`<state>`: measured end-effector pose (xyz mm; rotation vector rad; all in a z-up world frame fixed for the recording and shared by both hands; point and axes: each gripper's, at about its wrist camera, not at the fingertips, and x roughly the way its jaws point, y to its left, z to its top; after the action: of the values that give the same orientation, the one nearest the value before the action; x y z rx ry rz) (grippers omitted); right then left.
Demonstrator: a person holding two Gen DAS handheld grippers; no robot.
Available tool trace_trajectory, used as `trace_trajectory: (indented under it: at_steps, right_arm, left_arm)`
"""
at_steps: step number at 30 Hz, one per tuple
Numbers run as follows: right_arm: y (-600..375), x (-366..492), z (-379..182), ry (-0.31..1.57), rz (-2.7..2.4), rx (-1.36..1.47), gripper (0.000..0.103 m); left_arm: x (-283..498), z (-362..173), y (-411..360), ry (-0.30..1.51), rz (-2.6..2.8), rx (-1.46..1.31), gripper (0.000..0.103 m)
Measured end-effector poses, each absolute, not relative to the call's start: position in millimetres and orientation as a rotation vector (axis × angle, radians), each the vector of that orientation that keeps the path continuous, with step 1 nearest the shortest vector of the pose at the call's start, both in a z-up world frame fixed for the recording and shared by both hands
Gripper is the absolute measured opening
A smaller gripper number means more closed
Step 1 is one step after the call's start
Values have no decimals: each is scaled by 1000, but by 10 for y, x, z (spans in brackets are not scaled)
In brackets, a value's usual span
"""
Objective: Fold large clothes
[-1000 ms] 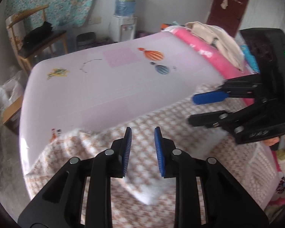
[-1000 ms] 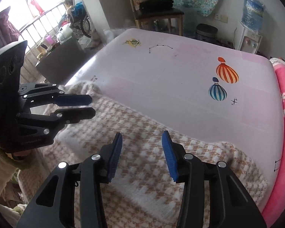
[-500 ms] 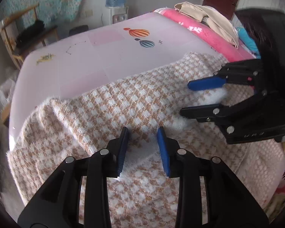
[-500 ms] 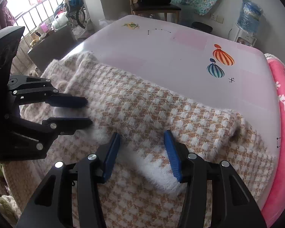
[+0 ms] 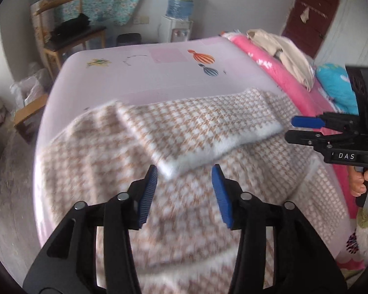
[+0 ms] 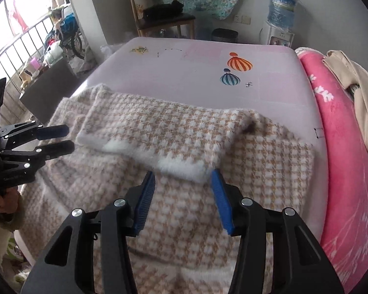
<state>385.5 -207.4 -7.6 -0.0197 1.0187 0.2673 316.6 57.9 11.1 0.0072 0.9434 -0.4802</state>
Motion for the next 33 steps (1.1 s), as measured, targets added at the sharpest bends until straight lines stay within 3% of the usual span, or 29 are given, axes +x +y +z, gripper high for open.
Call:
trace_trajectory:
  at_steps: [7,17,25,33]
  right_arm:
    - [-2089,2989,18,1016,422,123,75]
    - [-1726,2383,-620,1120,436,79,75]
    - [-1757,2455,-667,1143,432,107,75]
    - [-1742,2453,-683,1142,429,102,75]
  left_arm:
    - [2369,167,1386,930,-362,-132,58]
    - [1713,-263,1854,956,-302,-305,56]
    - [1988,-432,1823,996,-306,-284,40]
    - [2288,-504,1803,1016,-376,-327,39]
